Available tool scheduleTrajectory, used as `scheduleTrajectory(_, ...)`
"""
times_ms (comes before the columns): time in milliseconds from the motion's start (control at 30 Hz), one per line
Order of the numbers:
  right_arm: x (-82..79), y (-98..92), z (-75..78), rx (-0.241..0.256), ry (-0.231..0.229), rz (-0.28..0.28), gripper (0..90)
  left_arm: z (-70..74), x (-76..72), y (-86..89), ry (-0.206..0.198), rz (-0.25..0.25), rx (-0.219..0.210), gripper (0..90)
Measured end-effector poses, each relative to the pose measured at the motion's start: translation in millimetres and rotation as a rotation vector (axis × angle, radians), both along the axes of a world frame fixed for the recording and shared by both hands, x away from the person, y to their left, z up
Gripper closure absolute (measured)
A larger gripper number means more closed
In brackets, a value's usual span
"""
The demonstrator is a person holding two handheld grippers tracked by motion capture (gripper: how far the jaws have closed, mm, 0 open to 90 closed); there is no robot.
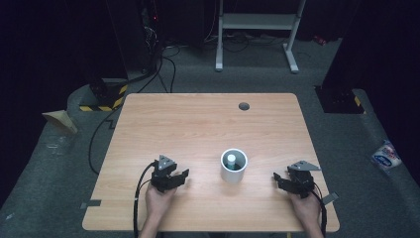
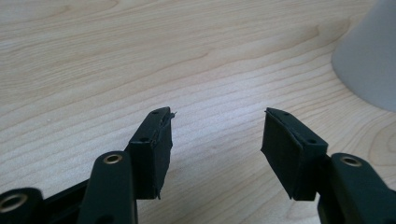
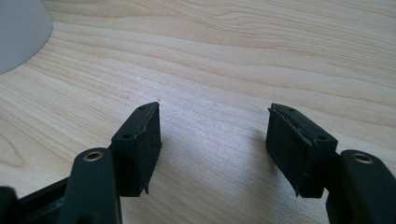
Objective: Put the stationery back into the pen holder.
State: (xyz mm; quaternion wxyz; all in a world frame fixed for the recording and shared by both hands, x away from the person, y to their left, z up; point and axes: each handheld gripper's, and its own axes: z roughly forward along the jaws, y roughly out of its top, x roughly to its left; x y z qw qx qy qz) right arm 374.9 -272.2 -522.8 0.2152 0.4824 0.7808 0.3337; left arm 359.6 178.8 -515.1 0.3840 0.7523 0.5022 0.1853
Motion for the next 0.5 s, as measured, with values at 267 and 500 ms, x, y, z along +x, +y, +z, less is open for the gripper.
scheduleTrajectory(267,0.1,0.2,0.0,0.001,0.001,-0.001,35.6,-9.2,2.0,-0.1,0.003,0.027,0.031,43.1)
scheduleTrajectory(500,0.1,0.2,0.0,0.001,0.001,-0.001,35.6,-11.3,1.9,-1.3,-0.020,0.040,0.062,43.2)
